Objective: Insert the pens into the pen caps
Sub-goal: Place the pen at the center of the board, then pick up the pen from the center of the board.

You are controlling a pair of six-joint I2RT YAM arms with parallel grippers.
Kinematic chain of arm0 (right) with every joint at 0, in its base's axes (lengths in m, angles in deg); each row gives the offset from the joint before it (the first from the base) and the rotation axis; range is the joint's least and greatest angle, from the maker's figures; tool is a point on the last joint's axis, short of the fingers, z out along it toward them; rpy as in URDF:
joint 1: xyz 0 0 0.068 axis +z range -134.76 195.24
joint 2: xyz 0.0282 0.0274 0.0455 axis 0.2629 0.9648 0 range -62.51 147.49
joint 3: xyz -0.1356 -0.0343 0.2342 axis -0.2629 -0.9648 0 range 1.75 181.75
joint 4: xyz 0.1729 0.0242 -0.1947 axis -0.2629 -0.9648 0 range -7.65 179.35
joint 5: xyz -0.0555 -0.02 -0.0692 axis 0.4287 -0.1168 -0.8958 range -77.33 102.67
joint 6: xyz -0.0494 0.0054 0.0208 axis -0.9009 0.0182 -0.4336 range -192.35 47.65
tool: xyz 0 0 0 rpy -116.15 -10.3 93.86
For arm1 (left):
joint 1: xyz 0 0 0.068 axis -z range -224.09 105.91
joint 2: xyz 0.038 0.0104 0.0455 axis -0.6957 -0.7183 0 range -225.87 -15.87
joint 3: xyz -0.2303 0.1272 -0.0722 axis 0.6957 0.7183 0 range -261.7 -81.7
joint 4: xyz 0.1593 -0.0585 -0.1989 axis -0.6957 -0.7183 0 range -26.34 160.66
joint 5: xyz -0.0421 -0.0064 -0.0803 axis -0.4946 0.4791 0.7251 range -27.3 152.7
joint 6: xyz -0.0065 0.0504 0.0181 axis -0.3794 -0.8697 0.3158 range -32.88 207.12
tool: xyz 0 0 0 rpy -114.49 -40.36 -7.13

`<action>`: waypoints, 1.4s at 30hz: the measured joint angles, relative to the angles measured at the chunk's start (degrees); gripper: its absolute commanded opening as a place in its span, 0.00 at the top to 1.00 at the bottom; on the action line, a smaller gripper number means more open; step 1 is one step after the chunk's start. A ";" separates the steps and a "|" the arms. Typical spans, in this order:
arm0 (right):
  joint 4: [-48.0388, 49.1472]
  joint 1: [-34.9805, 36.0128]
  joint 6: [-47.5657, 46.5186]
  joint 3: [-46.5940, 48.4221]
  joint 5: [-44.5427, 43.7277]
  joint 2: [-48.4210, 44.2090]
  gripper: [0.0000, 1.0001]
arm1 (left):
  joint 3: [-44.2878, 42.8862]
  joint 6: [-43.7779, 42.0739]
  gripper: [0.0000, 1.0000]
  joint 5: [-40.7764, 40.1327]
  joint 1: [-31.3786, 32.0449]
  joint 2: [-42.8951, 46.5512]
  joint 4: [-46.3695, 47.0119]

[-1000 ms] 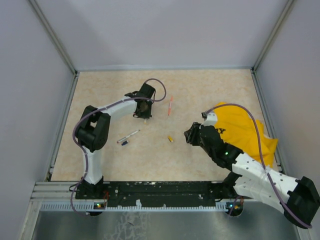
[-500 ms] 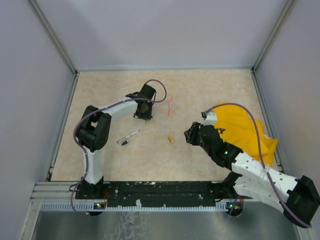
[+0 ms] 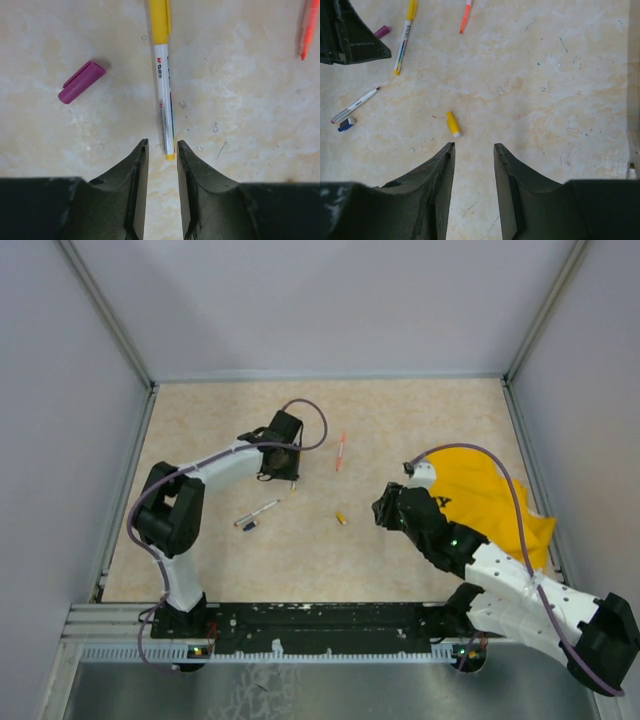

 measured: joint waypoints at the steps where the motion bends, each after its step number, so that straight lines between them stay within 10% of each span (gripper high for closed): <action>1: -0.57 0.00 -0.17 0.37 -0.26 0.00 0.62 | 0.63 -0.39 0.64 0.00 0.00 1.57 0.20; 15: -5.99 -0.92 -3.04 4.87 1.25 4.46 0.60 | 6.62 -8.79 0.55 -0.57 -0.02 14.73 -3.93; 42: -6.05 -1.79 -5.49 5.92 7.76 8.13 0.60 | 9.16 -16.26 0.55 -0.11 -0.04 7.52 -12.39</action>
